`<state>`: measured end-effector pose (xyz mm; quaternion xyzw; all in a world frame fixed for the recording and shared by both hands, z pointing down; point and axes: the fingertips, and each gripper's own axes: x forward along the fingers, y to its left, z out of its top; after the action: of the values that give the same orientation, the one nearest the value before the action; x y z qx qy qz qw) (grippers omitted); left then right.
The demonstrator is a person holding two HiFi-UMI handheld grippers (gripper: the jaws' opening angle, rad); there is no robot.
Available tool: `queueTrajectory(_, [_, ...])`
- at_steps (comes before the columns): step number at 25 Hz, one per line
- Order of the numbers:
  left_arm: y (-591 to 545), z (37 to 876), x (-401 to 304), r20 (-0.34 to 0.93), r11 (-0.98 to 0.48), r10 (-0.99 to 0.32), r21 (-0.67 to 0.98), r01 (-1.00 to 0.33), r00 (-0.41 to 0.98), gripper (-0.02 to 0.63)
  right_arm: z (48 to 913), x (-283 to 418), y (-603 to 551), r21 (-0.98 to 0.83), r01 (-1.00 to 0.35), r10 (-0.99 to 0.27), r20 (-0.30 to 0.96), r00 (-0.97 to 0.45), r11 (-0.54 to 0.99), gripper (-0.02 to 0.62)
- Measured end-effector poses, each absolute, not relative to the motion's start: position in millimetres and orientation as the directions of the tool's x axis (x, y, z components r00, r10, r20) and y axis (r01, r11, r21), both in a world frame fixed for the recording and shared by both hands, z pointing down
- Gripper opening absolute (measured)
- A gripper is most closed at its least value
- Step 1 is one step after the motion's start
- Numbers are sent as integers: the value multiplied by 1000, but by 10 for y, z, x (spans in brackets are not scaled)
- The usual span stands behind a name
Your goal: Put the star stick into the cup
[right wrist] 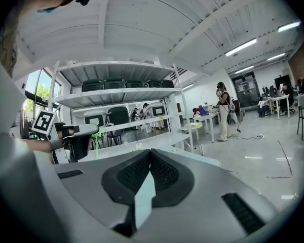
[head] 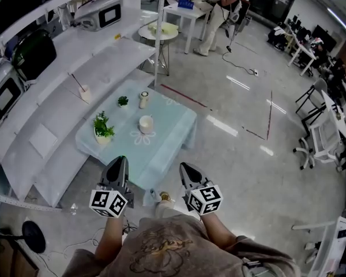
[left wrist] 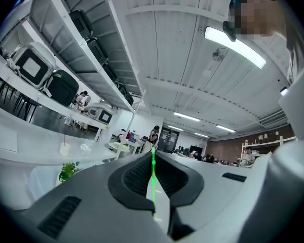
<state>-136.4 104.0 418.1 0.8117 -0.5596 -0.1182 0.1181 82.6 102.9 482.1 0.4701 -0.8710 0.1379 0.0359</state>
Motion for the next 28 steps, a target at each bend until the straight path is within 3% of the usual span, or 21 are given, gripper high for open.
queueTrajectory(14, [-526, 4156, -1138, -63, -319, -947, 327, -890, 316, 32, 4873, 1091, -507, -209, -820, -793, 216, -570, 532, 5])
queueTrajectory(28, [-1352, 4122, -1250, -76, -324, -946, 296, -899, 316, 32, 5018, 1107, -1065, -233, -834, -802, 239, -548, 500, 3])
